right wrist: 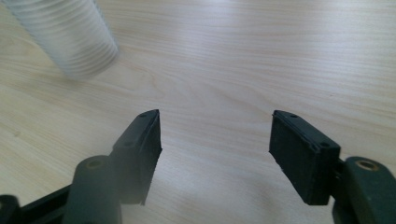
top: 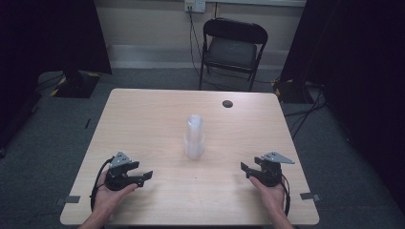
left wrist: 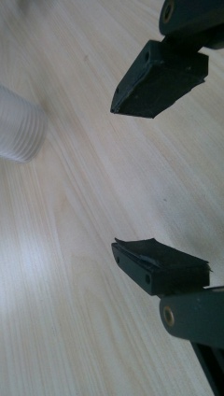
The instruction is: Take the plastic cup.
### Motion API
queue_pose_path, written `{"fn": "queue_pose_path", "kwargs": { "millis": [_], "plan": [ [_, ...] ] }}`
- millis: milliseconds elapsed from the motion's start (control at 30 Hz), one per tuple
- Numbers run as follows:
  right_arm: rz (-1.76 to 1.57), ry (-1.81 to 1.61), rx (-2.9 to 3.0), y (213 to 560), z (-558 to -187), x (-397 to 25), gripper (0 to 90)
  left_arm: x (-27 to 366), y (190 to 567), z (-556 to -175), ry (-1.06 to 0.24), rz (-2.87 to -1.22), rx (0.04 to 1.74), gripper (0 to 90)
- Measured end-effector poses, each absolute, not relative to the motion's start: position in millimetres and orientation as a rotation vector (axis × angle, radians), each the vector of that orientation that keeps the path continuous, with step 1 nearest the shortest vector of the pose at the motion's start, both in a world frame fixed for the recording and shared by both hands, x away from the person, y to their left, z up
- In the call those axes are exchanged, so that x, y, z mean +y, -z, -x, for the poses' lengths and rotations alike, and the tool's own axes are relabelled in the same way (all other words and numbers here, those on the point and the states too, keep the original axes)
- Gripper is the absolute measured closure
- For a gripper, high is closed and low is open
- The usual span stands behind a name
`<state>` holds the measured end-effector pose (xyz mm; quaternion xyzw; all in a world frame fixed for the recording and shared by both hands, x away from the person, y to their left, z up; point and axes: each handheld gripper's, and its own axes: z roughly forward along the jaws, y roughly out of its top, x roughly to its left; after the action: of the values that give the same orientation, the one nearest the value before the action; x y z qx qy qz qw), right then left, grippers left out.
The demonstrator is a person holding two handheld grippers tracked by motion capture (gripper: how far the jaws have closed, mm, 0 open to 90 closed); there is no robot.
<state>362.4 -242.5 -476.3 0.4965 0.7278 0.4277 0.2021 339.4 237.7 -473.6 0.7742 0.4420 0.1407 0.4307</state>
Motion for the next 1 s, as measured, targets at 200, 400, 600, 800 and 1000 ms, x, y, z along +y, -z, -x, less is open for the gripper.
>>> {"fn": "queue_pose_path", "kwargs": {
  "millis": [200,400,600,800,1000],
  "plan": [
    [-1.379,-1.241,2.055,475,-361,-238,34.9,237,473,-341,-0.355,-1.929,1.110,27.5],
    [-1.363,-1.268,2.097,471,-359,-230,34.0,235,474,-341,-0.344,-1.938,1.108,27.4],
    [-1.348,-1.293,2.137,465,-357,-224,32.4,234,472,-339,-0.353,-1.954,1.085,27.5],
    [-1.295,-1.318,2.141,456,-351,-216,32.5,229,470,-336,-0.360,-1.952,1.057,27.5],
    [-1.244,-1.364,2.121,440,-351,-210,32.4,225,470,-335,-0.359,-1.971,1.021,27.1]
  ]
}}
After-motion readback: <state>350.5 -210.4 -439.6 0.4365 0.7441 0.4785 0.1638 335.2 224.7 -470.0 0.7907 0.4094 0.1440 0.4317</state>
